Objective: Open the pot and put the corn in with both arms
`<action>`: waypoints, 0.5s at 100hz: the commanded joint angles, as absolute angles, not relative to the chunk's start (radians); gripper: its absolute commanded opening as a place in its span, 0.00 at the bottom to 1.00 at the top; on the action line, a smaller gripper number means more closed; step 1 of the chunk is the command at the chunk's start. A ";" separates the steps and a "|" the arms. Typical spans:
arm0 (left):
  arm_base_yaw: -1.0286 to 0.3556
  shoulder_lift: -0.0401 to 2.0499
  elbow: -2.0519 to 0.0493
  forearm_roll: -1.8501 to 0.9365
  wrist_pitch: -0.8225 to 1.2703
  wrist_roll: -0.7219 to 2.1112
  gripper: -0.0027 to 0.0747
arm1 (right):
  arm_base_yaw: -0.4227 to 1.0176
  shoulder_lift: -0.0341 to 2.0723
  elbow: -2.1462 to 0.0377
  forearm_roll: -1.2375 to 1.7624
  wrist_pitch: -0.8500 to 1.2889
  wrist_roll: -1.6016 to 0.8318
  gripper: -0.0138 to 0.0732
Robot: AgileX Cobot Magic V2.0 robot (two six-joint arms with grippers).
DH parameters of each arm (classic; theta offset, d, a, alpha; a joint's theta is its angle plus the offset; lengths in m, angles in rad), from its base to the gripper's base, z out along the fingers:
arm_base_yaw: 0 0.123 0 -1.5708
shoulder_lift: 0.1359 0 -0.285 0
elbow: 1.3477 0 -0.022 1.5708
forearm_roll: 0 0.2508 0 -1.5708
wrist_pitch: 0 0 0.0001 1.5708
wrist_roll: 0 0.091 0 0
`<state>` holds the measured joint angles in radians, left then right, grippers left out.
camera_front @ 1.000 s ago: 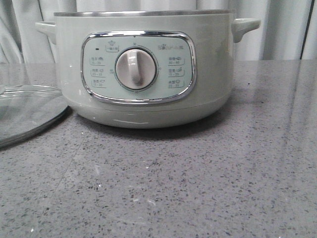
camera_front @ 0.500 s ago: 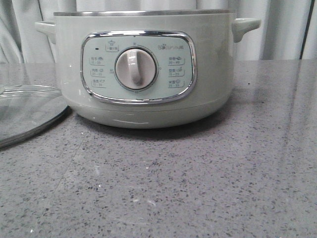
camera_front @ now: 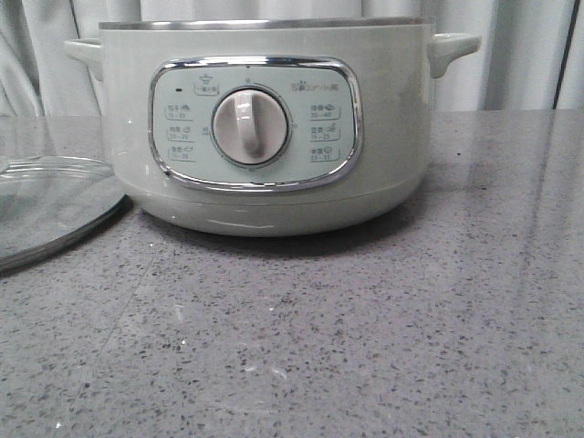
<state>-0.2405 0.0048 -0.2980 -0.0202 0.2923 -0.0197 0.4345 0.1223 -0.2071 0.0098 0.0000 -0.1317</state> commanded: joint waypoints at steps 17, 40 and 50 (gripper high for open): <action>-0.229 0.019 -0.287 0.021 0.207 -0.027 0.01 | 0.434 0.131 -0.232 0.000 -0.087 -0.142 0.09; -0.026 0.016 -0.115 0.026 0.083 -0.027 0.01 | 0.434 0.131 -0.232 0.000 -0.087 -0.142 0.09; 0.044 -0.012 -0.023 0.026 -0.040 -0.027 0.01 | 0.434 0.131 -0.232 0.000 -0.087 -0.142 0.09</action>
